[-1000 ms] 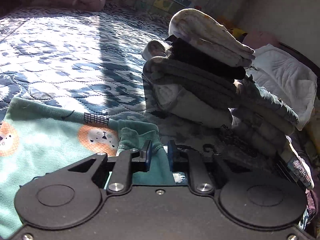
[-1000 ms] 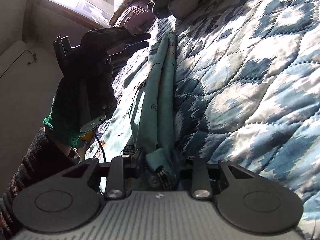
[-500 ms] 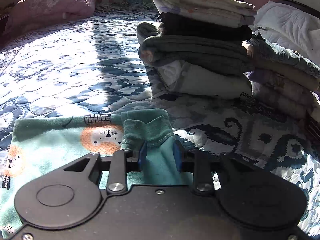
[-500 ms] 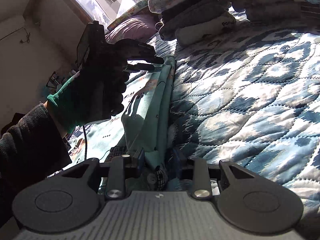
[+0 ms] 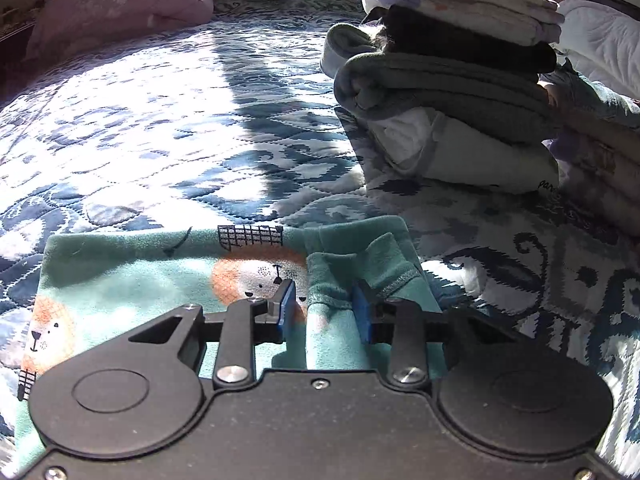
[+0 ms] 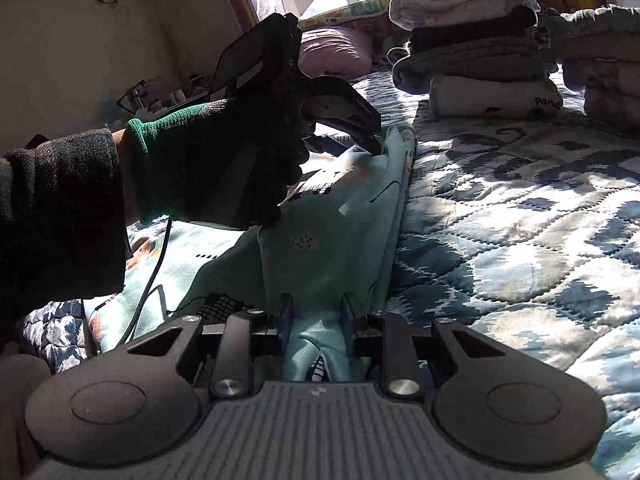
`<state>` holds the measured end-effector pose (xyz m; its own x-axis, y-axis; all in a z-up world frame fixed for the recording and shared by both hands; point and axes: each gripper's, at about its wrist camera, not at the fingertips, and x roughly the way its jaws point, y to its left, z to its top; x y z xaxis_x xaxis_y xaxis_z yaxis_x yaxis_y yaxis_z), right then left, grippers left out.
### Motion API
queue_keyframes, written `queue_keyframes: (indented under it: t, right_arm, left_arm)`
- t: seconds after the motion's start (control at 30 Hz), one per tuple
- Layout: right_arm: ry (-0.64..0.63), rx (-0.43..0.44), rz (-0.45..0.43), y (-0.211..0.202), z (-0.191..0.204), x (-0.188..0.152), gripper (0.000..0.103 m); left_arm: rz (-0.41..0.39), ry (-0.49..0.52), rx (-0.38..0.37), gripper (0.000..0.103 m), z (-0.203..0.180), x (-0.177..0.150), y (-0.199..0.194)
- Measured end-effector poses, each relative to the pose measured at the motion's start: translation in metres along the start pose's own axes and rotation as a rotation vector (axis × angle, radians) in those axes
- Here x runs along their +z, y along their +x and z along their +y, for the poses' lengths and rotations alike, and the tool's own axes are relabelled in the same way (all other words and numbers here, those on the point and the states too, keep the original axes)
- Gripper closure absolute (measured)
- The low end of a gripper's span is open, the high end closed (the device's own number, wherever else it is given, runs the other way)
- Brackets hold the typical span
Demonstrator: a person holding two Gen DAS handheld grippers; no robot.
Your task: Fold clothes
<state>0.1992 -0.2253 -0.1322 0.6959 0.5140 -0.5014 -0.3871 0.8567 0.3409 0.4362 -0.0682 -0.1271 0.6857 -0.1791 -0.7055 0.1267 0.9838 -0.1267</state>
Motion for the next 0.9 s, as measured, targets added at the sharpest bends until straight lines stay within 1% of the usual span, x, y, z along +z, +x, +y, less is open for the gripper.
queue_keyframes:
  t: [0.03,0.1,0.17,0.2,0.23,0.3,0.33,0.4,0.43,0.47,0.5,0.53,0.57,0.6,0.63,0.67,0.7,0.73,0.77,0.8,0.87,0.9]
  right_arm:
    - [-0.014,-0.004,-0.001,-0.001,0.002,0.0,0.075]
    - [-0.048,-0.019,-0.018,-0.005,0.007,-0.002,0.075]
    - [-0.09,-0.043,-0.054,-0.013,0.015,-0.007,0.075]
    - [-0.132,-0.061,-0.072,-0.019,0.023,-0.01,0.074]
    - [-0.172,-0.074,-0.086,-0.027,0.032,-0.013,0.074]
    - [-0.227,-0.08,-0.117,-0.044,0.045,-0.019,0.074]
    - [-0.252,-0.081,-0.13,-0.053,0.05,-0.021,0.075]
    - [-0.285,-0.103,-0.149,-0.057,0.056,-0.024,0.075]
    - [-0.285,-0.105,-0.14,-0.054,0.056,-0.024,0.075]
    - [-0.268,-0.094,-0.103,-0.048,0.053,-0.026,0.074]
    - [-0.248,-0.08,-0.061,-0.041,0.05,-0.028,0.075]
    - [-0.228,-0.066,-0.019,-0.035,0.046,-0.03,0.074]
    - [-0.231,-0.064,-0.01,-0.033,0.047,-0.031,0.074]
    - [-0.239,-0.065,-0.008,-0.033,0.049,-0.032,0.074]
    - [-0.247,-0.066,-0.007,-0.032,0.05,-0.034,0.074]
    - [-0.255,-0.067,-0.005,-0.032,0.052,-0.035,0.073]
    - [-0.262,-0.063,-0.008,-0.032,0.053,-0.036,0.069]
    - [-0.278,-0.069,-0.021,-0.035,0.056,-0.037,0.068]
    - [-0.296,-0.076,-0.035,-0.038,0.06,-0.038,0.069]
    - [-0.312,-0.077,-0.062,-0.044,0.064,-0.038,0.068]
    - [-0.329,-0.058,-0.119,-0.06,0.072,-0.037,0.067]
    - [-0.33,-0.053,-0.142,-0.067,0.075,-0.036,0.064]
  left_arm:
    - [0.002,0.008,0.005,0.064,0.0,0.001,0.0]
    - [0.002,0.076,0.032,0.063,-0.008,0.002,-0.002]
    - [0.002,0.084,0.043,0.061,-0.007,0.004,-0.006]
    - [-0.008,0.07,0.048,0.064,-0.005,0.005,-0.011]
    - [-0.031,0.07,0.057,0.068,-0.006,0.005,-0.02]
    - [-0.07,0.112,0.046,0.069,-0.012,0.003,-0.039]
    - [-0.08,0.125,0.024,0.069,-0.014,0.001,-0.047]
    - [-0.089,0.15,-0.031,0.069,-0.02,-0.005,-0.059]
    - [-0.081,0.161,-0.047,0.069,-0.023,-0.009,-0.06]
    - [-0.065,0.169,-0.045,0.068,-0.025,-0.012,-0.057]
    - [-0.042,0.174,-0.026,0.068,-0.026,-0.016,-0.051]
    - [0.007,0.174,0.015,0.066,-0.024,-0.02,-0.039]
    - [0.032,0.162,0.029,0.063,-0.02,-0.024,-0.029]
    - [0.028,0.14,0.017,0.057,-0.015,-0.026,-0.026]
    - [0.019,0.116,0.001,0.055,-0.009,-0.027,-0.026]
    - [0.013,0.095,0.001,0.055,-0.006,-0.026,-0.03]
    - [0.008,0.074,0.005,0.056,-0.004,-0.024,-0.036]
    - [0.003,0.054,0.009,0.057,-0.002,-0.023,-0.041]
    - [-0.022,0.035,0.016,0.058,0.002,-0.024,-0.052]
    - [-0.046,0.002,0.007,0.06,0.009,-0.027,-0.066]
    - [-0.084,-0.061,-0.008,0.06,0.024,-0.038,-0.095]
    - [-0.098,-0.085,-0.008,0.06,0.032,-0.046,-0.11]
